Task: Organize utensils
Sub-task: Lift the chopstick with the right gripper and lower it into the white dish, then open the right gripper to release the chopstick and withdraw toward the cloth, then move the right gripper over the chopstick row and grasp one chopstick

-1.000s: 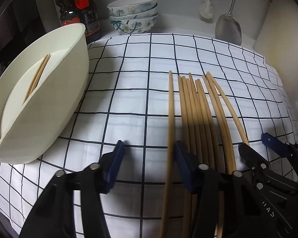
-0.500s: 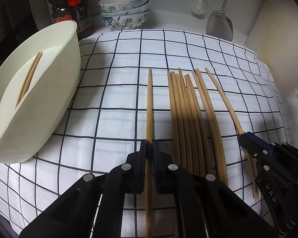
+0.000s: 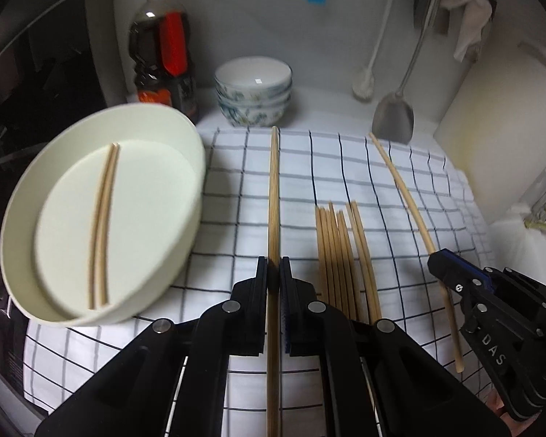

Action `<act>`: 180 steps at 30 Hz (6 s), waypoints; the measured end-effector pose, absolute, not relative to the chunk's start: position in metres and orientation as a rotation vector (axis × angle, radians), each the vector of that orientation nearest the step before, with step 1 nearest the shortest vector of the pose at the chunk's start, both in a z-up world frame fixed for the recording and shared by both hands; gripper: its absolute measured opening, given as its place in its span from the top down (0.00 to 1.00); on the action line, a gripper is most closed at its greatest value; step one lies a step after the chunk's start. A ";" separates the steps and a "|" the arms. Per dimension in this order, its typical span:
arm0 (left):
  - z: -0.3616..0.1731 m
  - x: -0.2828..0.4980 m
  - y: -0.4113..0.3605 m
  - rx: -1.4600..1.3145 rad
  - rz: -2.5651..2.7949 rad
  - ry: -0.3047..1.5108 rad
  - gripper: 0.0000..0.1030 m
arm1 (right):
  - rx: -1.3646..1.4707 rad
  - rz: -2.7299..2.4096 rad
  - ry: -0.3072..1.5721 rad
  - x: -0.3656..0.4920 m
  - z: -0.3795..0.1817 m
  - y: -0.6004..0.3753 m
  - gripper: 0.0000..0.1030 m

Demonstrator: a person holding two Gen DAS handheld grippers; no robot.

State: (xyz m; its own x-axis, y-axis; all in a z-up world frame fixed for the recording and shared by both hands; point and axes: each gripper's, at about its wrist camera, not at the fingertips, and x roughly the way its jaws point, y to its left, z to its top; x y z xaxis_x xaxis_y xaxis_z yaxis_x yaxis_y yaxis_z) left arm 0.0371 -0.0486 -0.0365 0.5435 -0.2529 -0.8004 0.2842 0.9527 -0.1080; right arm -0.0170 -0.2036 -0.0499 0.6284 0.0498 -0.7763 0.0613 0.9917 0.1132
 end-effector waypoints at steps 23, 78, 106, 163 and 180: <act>-0.012 0.128 0.136 -0.034 -0.087 0.931 0.93 | 0.080 0.267 0.888 0.122 -0.019 -0.004 0.94; -0.018 0.086 0.135 -0.035 -0.013 0.958 0.18 | 0.056 0.112 0.954 0.058 -0.016 -0.039 0.51; -0.042 0.017 -0.015 0.079 -0.234 0.974 0.15 | 0.197 -0.182 0.972 -0.055 -0.046 -0.198 0.48; -0.126 0.021 -0.078 0.155 -0.270 1.037 0.15 | 0.101 -0.156 0.995 -0.032 -0.139 -0.226 0.51; -0.141 0.023 -0.083 0.148 -0.253 1.060 0.15 | 0.115 -0.172 0.985 -0.040 -0.140 -0.241 0.51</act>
